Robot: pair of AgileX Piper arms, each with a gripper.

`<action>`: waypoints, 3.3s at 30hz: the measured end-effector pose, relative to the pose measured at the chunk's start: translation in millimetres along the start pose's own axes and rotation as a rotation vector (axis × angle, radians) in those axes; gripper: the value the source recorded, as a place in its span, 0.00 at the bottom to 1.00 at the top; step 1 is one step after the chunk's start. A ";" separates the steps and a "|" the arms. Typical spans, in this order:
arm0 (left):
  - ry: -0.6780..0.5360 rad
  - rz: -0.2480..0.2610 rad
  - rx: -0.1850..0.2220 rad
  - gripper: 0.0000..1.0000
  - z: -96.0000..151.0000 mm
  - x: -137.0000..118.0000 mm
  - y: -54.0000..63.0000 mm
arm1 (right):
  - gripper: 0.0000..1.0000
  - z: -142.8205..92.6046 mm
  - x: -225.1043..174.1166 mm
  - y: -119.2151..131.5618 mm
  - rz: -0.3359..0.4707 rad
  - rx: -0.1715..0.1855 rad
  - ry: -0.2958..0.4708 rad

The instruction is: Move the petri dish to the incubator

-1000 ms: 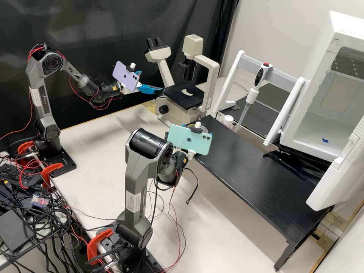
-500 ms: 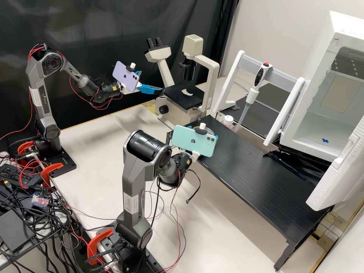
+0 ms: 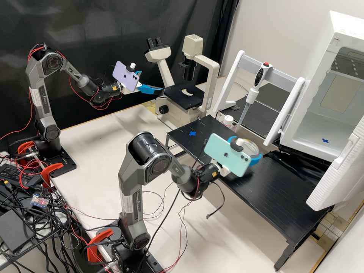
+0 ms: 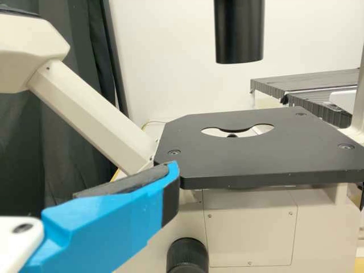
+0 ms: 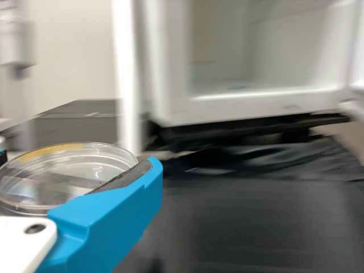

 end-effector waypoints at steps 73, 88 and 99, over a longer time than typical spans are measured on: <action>0.000 0.000 0.000 1.00 0.0 0.0 0.0 | 1.00 32.3 257.1 57.4 0.147 -0.100 -0.293; 0.000 0.000 0.000 1.00 0.0 0.0 0.0 | 1.00 30.2 204.9 52.4 0.144 -0.071 -0.250; 0.000 0.000 0.000 1.00 0.0 0.0 0.0 | 1.00 38.1 134.7 66.2 0.182 -0.035 -0.244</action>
